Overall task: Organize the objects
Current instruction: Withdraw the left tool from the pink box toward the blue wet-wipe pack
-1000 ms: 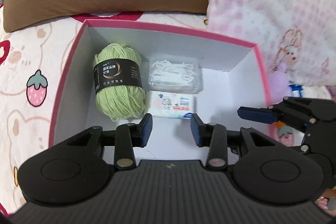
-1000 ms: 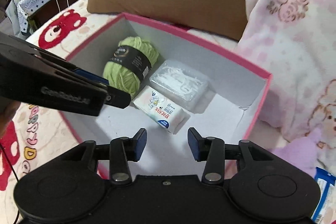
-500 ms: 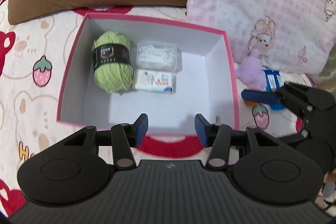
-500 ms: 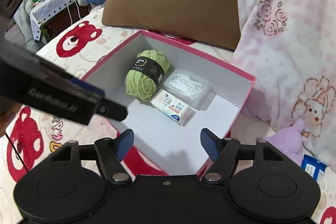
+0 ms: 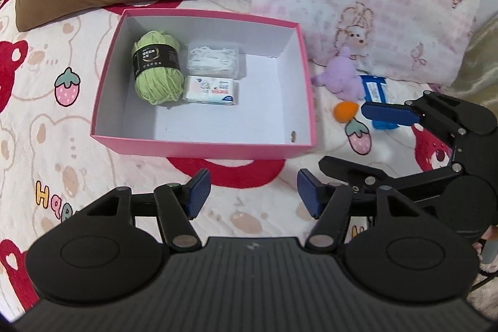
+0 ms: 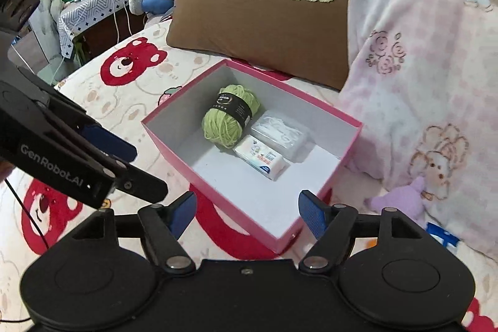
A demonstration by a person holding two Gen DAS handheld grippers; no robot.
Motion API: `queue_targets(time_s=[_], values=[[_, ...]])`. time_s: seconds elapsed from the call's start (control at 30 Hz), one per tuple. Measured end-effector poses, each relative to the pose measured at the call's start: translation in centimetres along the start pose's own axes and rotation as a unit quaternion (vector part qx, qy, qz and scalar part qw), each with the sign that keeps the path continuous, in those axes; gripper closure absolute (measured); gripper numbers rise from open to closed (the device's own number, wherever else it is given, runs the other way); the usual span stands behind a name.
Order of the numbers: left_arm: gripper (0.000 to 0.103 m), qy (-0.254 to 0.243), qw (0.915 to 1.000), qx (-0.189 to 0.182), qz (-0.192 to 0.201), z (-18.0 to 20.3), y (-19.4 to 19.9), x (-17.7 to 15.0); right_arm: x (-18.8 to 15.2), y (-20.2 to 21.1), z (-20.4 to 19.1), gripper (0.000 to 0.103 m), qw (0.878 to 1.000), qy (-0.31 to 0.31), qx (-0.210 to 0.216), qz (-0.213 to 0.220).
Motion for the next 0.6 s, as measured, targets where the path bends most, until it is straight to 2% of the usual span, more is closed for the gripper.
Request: queue_targets(time_s=[0.2,0.33,0.6], values=[[0.041,-0.012,0.9999,-0.007,0.0,1.4,0.7,-1.2,-1.7,1.9,-0.2,0.024,1.0,-0.008,0.005,-0.008],[0.041,-0.04,0.9992,0.006,-0.003,2.7,0.6,-2.4,-3.1,2.8,0.1,0.024,1.0,-0.013,-0.005,-0.014],[0.041,-0.087,0.9962,-0.003,-0.007,5.8,1.4,-4.6,-5.5,5.0,0.4,0.024,0.999,-0.022,-0.026,-0.021]])
Point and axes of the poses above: each gripper's, at about its wrist camera, not at the fingertips, and y roughly against the way its jaws point, z to its right, x to its top, the point moved 4 cm from there along -y, roughly the way its jaws point, and after that the axes turned 7 degrees about x, right-handed, at the moved point
